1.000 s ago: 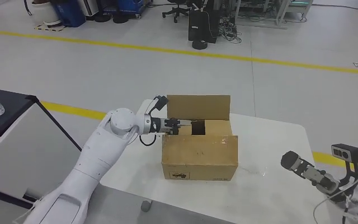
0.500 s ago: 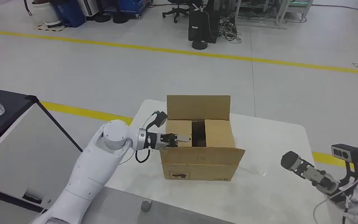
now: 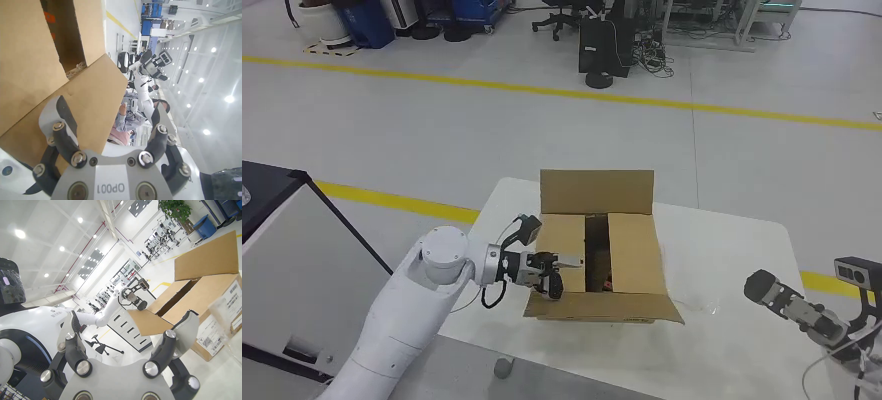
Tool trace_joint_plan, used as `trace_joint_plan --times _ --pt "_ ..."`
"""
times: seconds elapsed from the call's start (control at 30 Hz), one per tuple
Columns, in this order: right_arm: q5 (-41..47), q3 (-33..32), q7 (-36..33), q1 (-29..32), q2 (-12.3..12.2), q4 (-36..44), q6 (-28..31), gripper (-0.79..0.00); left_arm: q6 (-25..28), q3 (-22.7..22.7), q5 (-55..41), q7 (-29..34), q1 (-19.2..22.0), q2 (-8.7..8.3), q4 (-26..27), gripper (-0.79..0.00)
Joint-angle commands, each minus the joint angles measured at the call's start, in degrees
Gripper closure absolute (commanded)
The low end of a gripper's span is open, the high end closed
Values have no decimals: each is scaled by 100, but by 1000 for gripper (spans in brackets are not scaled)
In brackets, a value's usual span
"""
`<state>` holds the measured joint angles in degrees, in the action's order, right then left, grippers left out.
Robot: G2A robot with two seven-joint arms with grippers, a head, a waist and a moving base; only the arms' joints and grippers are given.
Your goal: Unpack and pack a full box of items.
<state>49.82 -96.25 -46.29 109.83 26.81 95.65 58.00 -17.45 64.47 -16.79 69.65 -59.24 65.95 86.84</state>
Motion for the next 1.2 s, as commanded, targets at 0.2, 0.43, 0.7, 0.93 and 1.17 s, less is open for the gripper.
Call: trace_joint_plan --times 0.2,0.43,0.7,0.93,1.17 --pt "0 0 0 0 0 0 0 -785 -372 -100 22 61 -20 -48 -8 -785" --pt "0 0 0 0 0 0 0 -785 -342 -228 473 -336 48 -75 -125 -785" --pt "0 0 0 0 0 0 0 -785 -89 -152 467 -577 16 -110 -76 -785" --pt "0 0 0 0 0 0 0 -785 74 366 117 -1163 -136 -168 455 -785" --pt "-129 23 -32 -56 8 193 -257 -785 182 967 58 -2131 -210 -222 422 -785"
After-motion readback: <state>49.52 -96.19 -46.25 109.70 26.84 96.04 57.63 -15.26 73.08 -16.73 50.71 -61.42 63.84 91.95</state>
